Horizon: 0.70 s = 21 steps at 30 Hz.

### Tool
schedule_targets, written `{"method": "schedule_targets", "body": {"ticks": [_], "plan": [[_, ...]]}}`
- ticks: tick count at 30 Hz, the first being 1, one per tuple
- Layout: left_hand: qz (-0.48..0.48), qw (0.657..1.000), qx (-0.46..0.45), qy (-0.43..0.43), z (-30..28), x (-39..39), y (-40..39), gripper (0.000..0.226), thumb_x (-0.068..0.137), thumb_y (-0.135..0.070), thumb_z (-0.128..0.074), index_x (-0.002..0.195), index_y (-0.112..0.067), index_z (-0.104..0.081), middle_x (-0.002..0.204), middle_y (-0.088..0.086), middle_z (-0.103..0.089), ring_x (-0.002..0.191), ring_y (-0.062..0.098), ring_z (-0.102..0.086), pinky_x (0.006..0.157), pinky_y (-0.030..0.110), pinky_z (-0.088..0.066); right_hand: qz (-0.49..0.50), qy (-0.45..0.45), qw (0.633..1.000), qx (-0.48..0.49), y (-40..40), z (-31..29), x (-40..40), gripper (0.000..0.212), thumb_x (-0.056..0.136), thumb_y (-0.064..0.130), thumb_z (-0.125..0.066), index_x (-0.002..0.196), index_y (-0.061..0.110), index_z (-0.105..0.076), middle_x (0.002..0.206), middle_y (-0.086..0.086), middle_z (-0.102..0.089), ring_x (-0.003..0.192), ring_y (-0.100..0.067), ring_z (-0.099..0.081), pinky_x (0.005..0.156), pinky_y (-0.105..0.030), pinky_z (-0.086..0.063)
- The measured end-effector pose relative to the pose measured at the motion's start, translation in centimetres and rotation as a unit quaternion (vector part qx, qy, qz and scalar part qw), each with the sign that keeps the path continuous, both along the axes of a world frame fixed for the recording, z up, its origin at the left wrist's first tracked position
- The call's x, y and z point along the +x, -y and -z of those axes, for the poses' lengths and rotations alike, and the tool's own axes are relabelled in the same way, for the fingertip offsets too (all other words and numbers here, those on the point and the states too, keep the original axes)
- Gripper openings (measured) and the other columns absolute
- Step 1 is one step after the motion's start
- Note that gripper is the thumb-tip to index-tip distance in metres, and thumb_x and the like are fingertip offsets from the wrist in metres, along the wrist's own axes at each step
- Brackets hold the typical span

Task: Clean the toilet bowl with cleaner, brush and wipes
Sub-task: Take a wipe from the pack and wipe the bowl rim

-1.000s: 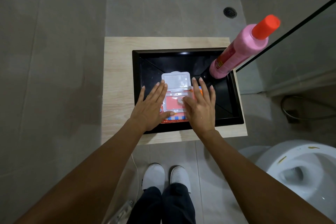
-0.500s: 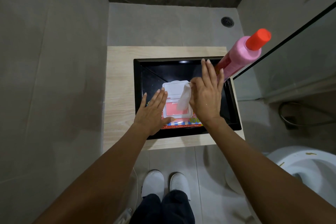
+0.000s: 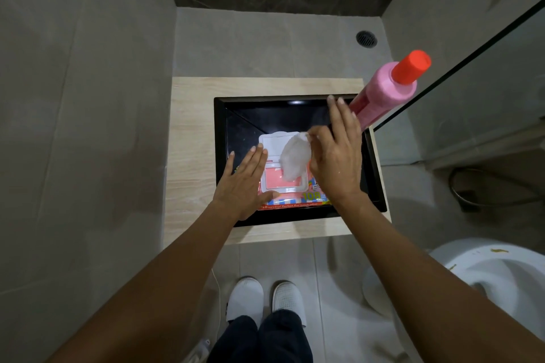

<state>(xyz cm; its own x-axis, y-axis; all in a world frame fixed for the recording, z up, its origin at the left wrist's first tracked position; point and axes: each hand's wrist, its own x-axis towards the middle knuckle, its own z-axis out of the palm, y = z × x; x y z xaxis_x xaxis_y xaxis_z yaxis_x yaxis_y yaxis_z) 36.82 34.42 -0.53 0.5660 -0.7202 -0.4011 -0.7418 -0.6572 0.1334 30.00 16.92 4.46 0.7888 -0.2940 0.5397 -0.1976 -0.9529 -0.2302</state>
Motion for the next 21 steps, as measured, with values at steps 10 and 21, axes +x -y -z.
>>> {"method": "schedule_targets", "body": {"ticks": [10, 21], "plan": [[-0.003, 1.000, 0.003, -0.007, 0.0, -0.1, 0.0, 0.090, 0.090, -0.067, -0.026, 0.149, -0.014, 0.018, 0.158, 0.004, 0.019, 0.145, 0.016, 0.017, 0.115, 0.046, 0.012, -0.077, -0.124, 0.986, 0.081, -2.2, 3.5, -5.8, 0.010, 0.081, 0.021, -0.070, 0.078, 0.011, -0.069, 0.142, -0.023, -0.045, 0.138, -0.033, -0.034, 0.113, -0.048, -0.027], [-0.005, 1.000, -0.004, -0.016, 0.1, 0.1, 0.1, 0.092, 0.090, -0.067, -0.029, 0.149, -0.014, 0.018, 0.158, 0.003, 0.018, 0.145, 0.016, 0.017, 0.114, 0.045, 0.014, 0.013, -0.249, 0.960, 0.131, 0.0, 3.8, -1.8, 0.049, 0.088, 0.049, -0.051, 0.119, 0.014, -0.063, 0.154, -0.018, -0.028, 0.145, -0.032, -0.020, 0.115, -0.047, -0.018]]}}
